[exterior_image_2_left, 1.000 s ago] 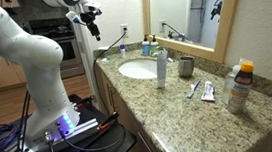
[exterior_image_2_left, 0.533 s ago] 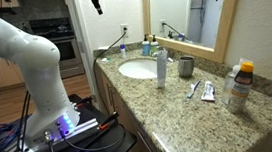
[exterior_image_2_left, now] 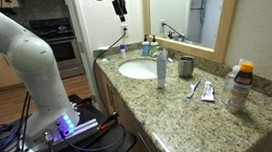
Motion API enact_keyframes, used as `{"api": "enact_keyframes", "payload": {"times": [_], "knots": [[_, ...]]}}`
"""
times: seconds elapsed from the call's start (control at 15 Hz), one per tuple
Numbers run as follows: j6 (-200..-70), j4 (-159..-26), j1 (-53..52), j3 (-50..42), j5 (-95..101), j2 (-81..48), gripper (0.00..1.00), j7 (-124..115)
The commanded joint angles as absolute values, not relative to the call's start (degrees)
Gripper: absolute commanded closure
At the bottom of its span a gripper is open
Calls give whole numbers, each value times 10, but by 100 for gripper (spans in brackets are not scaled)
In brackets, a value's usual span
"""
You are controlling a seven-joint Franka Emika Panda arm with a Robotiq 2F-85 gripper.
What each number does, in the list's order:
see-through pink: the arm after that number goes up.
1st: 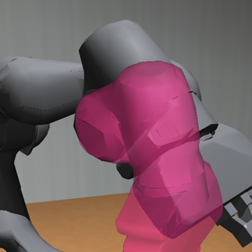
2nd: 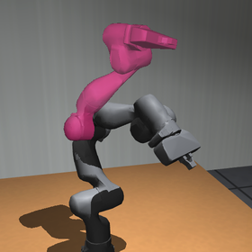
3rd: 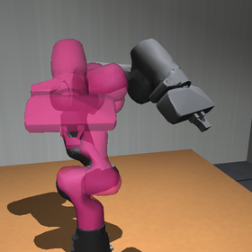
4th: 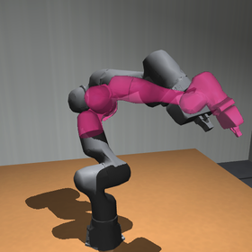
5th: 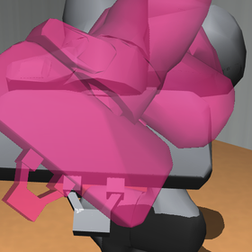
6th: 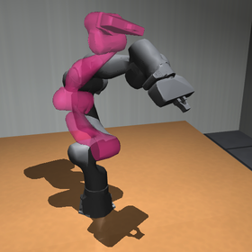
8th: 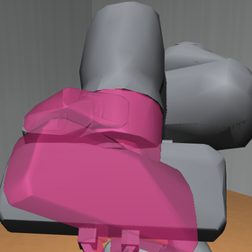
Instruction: Place the cup in the sink then open the tap
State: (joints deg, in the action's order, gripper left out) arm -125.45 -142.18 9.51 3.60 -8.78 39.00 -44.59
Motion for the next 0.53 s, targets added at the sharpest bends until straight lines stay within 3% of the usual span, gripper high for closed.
{"api": "enact_keyframes", "payload": {"times": [0.0,0.07,0.27,0.47], "knots": [[-1232,-1361,148,-40,-96,318,0,-438],[-1252,-1405,132,-8,-89,362,0,-443],[-1249,-1377,150,-46,-92,329,0,-434],[-1289,-1333,192,-25,-27,228,0,-508]]}}
